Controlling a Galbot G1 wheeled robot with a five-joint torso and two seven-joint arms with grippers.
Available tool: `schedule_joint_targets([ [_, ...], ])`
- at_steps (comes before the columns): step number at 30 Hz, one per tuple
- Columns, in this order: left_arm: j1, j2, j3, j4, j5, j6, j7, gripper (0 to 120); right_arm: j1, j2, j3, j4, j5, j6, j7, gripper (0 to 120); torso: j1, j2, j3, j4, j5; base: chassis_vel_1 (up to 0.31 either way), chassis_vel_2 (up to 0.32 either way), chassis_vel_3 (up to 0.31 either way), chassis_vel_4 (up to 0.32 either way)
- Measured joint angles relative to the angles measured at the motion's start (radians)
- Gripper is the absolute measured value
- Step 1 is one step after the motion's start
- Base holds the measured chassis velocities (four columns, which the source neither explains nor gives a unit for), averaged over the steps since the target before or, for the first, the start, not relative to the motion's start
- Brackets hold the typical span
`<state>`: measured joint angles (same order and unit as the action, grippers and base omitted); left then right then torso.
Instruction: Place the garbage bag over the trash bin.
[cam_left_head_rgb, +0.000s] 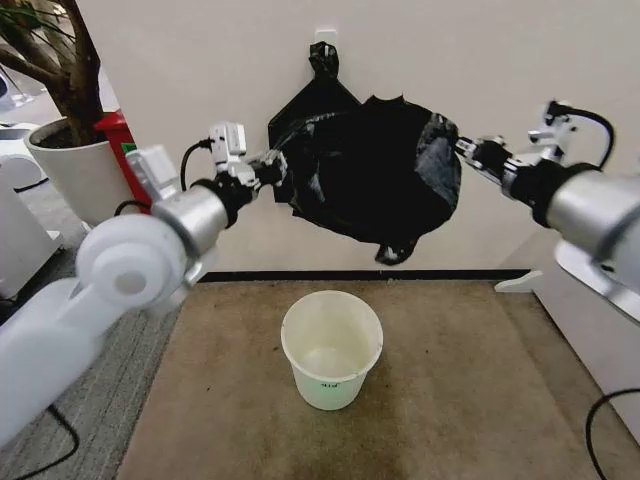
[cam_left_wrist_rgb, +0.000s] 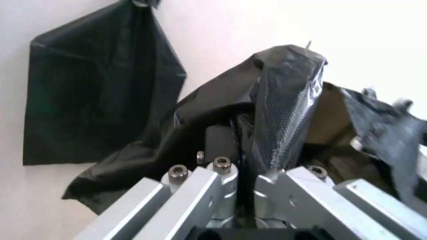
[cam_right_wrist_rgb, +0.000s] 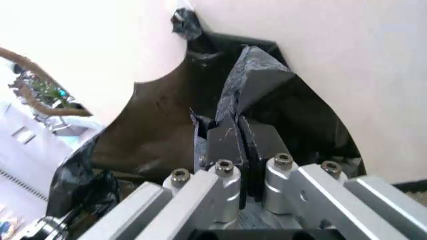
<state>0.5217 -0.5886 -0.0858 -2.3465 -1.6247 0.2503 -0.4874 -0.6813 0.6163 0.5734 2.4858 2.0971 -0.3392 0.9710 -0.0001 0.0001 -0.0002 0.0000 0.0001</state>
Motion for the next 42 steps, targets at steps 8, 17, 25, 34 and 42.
schedule_joint_targets([
  [8,0.226,0.119,-0.051,-0.136,0.013,-0.051,0.059,0,-0.156,-0.003,0.071,0.023,0.032,0.016,-0.054,0,0.0,0.0,0.0,0.0001,0.0002,0.0,0.0,0.0,0.0],
  [17,0.429,0.081,-0.043,-0.158,0.133,-0.066,0.06,0,-0.333,0.063,-0.024,0.018,-0.12,0.014,-0.091,0,0.0,0.0,0.0,0.0,0.0001,0.0,0.0,0.0,0.0],
  [25,0.429,0.092,-0.053,-0.157,0.14,-0.083,0.059,0,-0.317,0.056,0.025,0.016,-0.085,0.023,-0.108,0,0.0,0.0,0.0,0.0001,-0.0001,0.0,0.0,0.0,0.0],
  [34,0.344,0.093,-0.053,-0.143,0.121,-0.137,0.058,0,-0.371,0.048,0.103,0.015,-0.1,-0.022,-0.124,0,0.0,0.0,0.0,0.0001,-0.0002,0.0,0.0,0.0,0.0],
  [42,0.148,0.041,0.012,-0.048,0.08,-0.123,0.073,0,-0.48,0.153,0.015,0.014,-0.175,-0.127,-0.004,22,0.0,0.0,0.0,0.0001,0.0,0.0,0.0,0.0,0.0],
])
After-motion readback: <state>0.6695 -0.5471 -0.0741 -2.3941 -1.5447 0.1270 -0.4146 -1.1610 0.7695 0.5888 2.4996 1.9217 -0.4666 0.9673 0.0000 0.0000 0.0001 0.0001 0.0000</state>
